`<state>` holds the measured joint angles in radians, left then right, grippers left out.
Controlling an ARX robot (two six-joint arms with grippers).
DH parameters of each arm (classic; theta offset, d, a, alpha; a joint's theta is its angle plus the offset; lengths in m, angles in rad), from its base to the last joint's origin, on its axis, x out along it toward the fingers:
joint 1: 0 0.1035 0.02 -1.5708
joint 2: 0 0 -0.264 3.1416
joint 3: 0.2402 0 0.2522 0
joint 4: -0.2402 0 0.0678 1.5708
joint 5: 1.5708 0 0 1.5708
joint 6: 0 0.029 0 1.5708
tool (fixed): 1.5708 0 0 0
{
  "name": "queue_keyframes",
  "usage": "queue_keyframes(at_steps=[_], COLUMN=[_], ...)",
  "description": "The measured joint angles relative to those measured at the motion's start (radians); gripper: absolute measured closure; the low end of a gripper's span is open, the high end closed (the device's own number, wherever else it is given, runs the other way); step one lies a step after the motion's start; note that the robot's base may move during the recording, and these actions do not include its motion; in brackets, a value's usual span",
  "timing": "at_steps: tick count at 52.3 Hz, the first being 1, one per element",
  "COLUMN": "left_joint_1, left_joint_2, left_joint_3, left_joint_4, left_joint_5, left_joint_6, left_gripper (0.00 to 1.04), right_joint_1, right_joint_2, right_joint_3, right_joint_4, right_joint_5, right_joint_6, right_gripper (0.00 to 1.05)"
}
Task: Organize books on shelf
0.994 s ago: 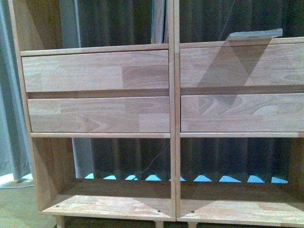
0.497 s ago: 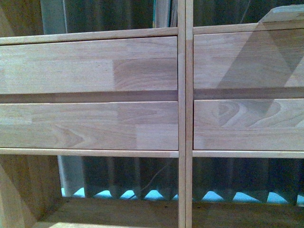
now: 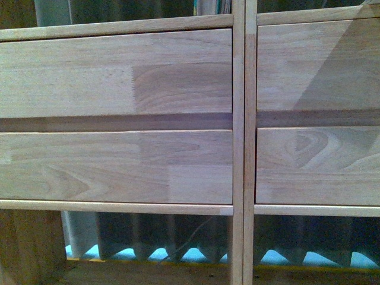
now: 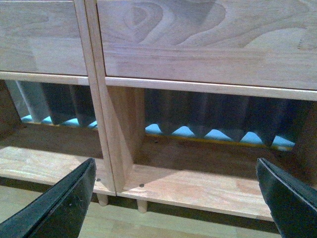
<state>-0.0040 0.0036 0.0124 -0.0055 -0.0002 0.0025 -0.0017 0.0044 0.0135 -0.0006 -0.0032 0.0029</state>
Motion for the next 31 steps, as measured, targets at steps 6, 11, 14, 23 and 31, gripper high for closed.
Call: queue_keyframes(at_steps=[6,11,14,23,31], left_joint_1=[0.000,0.000,0.000,0.000,0.000], left_joint_2=[0.000,0.000,0.000,0.000,0.000], left_joint_3=[0.000,0.000,0.000,0.000,0.000], left_joint_4=[0.000,0.000,0.000,0.000,0.000], left_joint_5=[0.000,0.000,0.000,0.000,0.000], left_joint_6=[0.000,0.000,0.000,0.000,0.000], left_gripper=[0.07,0.07,0.07,0.07,0.07], right_joint_1=[0.000,0.000,0.000,0.000,0.000], right_joint_2=[0.000,0.000,0.000,0.000,0.000], right_joint_3=[0.000,0.000,0.000,0.000,0.000], right_joint_4=[0.000,0.000,0.000,0.000,0.000], right_joint_5=[0.000,0.000,0.000,0.000,0.000], right_joint_6=[0.000,0.000,0.000,0.000,0.000], right_gripper=[0.07,0.07,0.07,0.07,0.07])
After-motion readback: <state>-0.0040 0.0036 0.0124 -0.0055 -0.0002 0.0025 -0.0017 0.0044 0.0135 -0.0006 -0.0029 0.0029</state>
